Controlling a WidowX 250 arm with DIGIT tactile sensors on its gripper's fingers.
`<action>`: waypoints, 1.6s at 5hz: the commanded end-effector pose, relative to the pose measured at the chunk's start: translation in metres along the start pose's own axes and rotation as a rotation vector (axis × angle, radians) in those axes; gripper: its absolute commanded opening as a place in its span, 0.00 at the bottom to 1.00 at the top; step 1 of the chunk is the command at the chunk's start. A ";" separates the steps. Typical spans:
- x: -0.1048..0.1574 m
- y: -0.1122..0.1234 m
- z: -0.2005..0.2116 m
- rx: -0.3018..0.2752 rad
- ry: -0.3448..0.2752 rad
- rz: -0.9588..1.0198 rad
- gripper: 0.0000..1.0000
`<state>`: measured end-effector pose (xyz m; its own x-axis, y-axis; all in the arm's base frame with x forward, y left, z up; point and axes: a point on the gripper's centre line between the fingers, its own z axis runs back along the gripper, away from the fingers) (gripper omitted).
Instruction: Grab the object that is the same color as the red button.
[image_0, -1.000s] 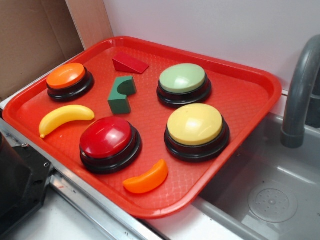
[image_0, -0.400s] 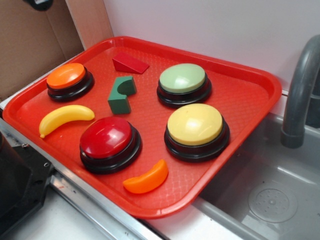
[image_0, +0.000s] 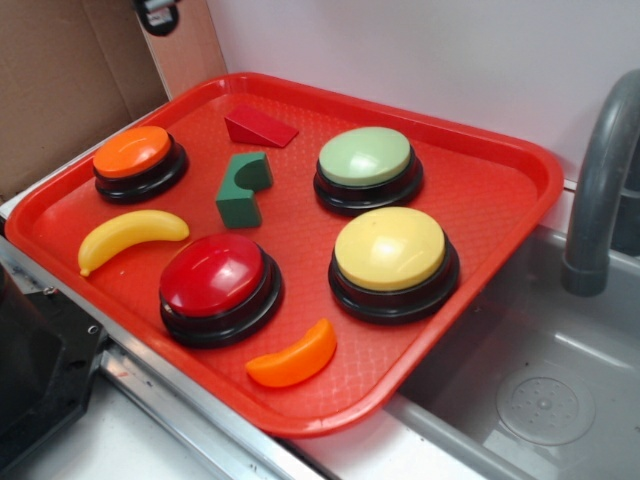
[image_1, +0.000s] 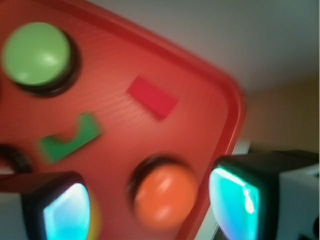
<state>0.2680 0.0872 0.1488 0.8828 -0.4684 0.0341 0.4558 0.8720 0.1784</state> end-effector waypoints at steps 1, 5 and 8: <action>0.036 0.037 -0.026 0.110 -0.071 -0.218 1.00; 0.051 0.020 -0.096 0.054 0.067 -0.464 1.00; 0.042 0.001 -0.119 -0.002 0.093 -0.487 1.00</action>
<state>0.3125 0.0962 0.0232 0.5753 -0.8033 -0.1540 0.8179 0.5630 0.1188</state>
